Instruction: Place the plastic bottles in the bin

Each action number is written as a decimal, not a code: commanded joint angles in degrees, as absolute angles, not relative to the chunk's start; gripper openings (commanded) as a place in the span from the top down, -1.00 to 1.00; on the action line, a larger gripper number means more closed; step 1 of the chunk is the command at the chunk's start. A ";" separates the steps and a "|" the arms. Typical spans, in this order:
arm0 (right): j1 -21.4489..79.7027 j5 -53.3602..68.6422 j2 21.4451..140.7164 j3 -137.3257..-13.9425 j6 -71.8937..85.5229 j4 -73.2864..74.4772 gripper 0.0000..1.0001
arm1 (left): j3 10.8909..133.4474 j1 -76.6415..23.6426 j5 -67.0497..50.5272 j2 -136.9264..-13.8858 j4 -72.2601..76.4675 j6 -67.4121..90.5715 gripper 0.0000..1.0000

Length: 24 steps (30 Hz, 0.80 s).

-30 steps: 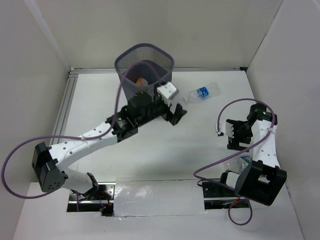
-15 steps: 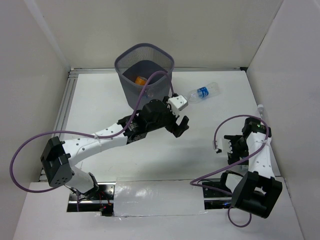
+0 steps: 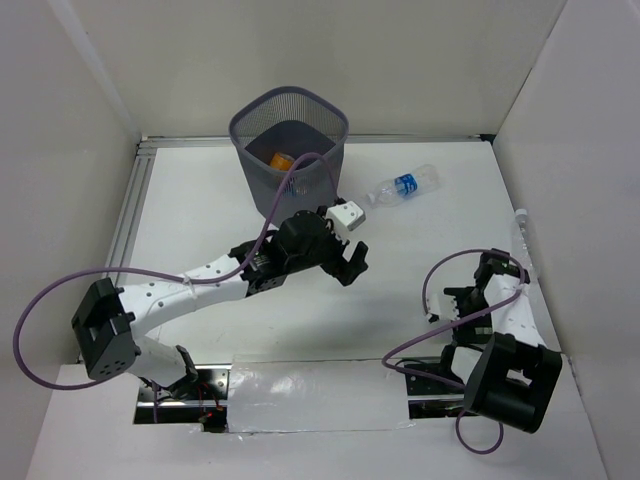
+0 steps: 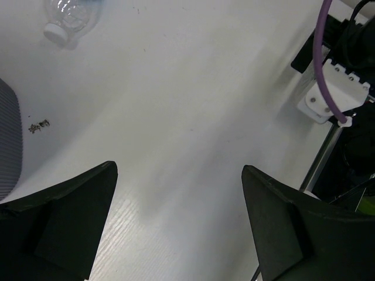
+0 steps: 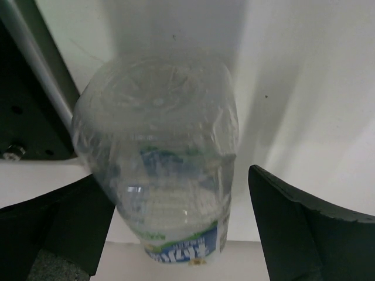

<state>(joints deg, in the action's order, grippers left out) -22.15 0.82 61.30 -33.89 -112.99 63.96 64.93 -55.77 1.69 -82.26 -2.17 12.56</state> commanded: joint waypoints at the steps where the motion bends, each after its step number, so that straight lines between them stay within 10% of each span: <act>1: -22.41 -0.53 60.82 -29.72 -119.79 60.92 -0.90 | 64.42 -56.60 2.46 -79.72 0.00 14.15 -1.00; 6: -22.41 1.41 61.44 -28.30 -118.75 57.39 -0.82 | 63.90 -56.60 3.52 -79.72 0.00 14.68 -1.00; 12: -22.41 10.34 64.25 -34.08 -116.19 58.87 0.25 | 62.75 -56.60 4.04 -78.67 0.00 15.21 -1.00; 24: -13.47 49.45 73.21 -73.78 -82.14 52.29 0.52 | 51.87 -57.13 6.32 -69.97 3.52 19.94 -1.00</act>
<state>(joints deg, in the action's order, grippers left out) -17.32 32.47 72.20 -64.38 -99.88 62.08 54.13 -56.69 4.80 -72.97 -0.95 16.97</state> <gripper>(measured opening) 0.692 0.998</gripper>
